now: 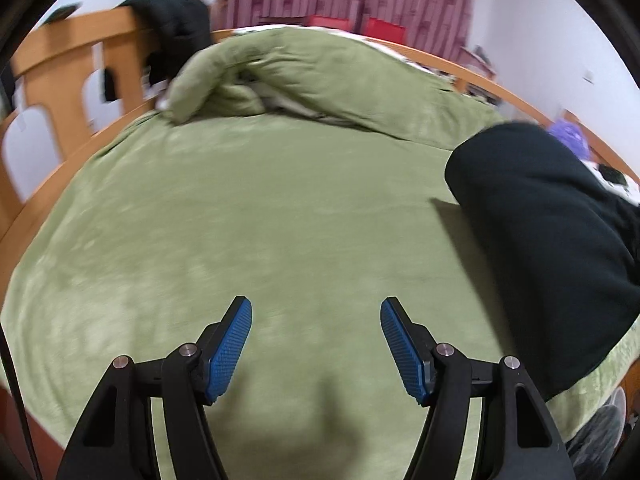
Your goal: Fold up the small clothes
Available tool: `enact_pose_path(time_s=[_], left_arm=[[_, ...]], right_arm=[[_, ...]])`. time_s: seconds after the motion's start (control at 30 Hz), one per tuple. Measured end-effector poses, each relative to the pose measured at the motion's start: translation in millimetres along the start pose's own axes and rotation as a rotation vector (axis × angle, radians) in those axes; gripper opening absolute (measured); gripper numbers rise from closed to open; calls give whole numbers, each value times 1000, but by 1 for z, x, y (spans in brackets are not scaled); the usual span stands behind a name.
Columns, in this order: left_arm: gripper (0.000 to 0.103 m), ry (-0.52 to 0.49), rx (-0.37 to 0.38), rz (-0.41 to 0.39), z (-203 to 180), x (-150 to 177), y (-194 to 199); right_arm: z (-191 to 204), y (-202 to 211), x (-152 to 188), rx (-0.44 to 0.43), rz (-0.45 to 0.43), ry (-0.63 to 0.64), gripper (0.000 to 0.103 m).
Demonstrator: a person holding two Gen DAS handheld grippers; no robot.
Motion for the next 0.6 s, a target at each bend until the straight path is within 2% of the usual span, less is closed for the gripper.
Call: enact_pose_path(time_s=[0.07, 0.13, 0.2, 0.23, 0.3, 0.37, 0.4, 0.5, 0.6], left_arm=[[65, -35, 24, 3, -31, -3, -7], [65, -65, 54, 16, -60, -2, -16], [65, -87, 76, 29, -83, -1, -24], [65, -107, 86, 40, -101, 1, -29], [65, -139, 94, 50, -123, 3, -33], [65, -179, 100, 49, -147, 6, -33], [65, -189, 102, 49, -153, 7, -31], [65, -214, 115, 52, -176, 6, -30], [65, -219, 129, 58, -191, 4, -30]], right_arm=[[-41, 8, 4, 72, -1, -35, 15], [-93, 5, 18, 172, 52, -78, 16], [-127, -10, 33, 218, 148, -102, 19], [-149, -23, 46, 228, 245, -127, 21], [-173, -30, 63, 204, 324, -155, 26], [-180, -19, 67, 213, 305, -139, 37], [-182, -6, 67, 234, 269, -112, 43], [-187, 16, 60, 229, 205, -84, 44], [-190, 22, 45, 181, 153, -66, 45]])
Point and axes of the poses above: each gripper's, at about its wrist camera, not at the fingertips, and y roughly against the way its jaws point, z to its left, x to its underside, the point moved 1 cm from there along -y, roughly the way its jaws point, and after that the axes turned 8 degrees about z, right-handed, at the moved point
